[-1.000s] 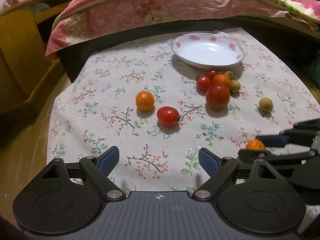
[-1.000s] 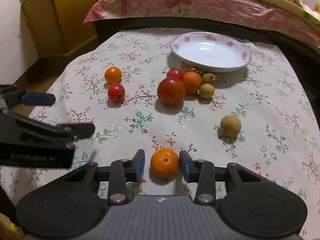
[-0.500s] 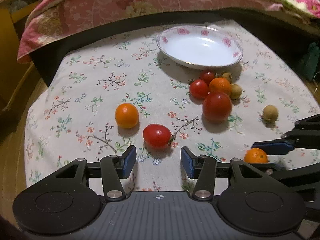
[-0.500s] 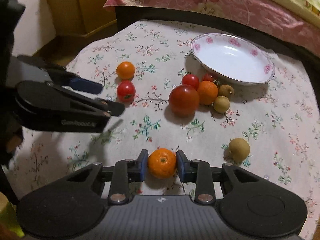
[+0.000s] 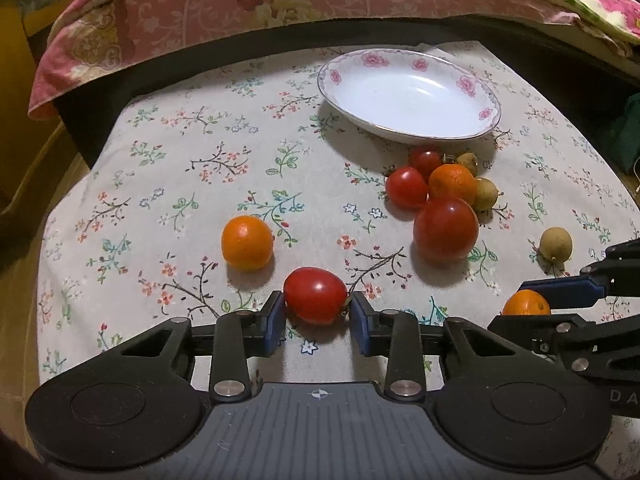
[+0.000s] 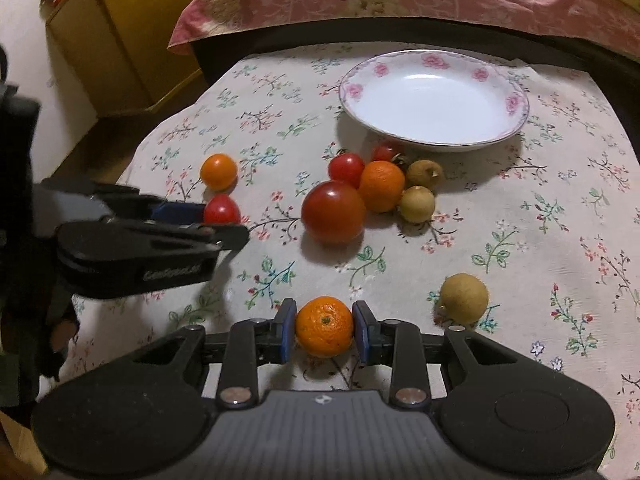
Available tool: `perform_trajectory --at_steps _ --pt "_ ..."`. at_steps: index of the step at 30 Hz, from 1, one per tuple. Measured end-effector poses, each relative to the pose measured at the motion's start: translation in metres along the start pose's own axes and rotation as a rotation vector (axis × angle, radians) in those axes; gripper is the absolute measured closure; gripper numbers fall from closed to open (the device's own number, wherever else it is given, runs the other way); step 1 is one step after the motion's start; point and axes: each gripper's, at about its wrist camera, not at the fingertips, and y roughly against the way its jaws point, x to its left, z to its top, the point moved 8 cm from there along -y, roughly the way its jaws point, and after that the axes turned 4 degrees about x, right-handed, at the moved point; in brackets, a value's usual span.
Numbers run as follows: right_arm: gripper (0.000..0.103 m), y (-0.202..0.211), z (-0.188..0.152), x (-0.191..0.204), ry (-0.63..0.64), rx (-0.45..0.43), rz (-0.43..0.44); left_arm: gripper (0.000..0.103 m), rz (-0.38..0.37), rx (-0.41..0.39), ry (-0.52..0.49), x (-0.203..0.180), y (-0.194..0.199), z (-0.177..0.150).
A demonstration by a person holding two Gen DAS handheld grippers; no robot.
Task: Organize fruits
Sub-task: 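Carry both fruits over the white plate and open both grippers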
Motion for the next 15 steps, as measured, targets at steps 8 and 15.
perform_trajectory --at_steps 8,15 --pt "0.072 0.007 0.008 -0.005 -0.014 -0.027 -0.017 0.061 -0.019 -0.017 -0.006 -0.003 0.008 0.002" --pt "0.072 0.018 0.023 -0.017 -0.047 -0.081 -0.031 0.061 -0.054 -0.046 0.005 -0.008 0.017 0.014"
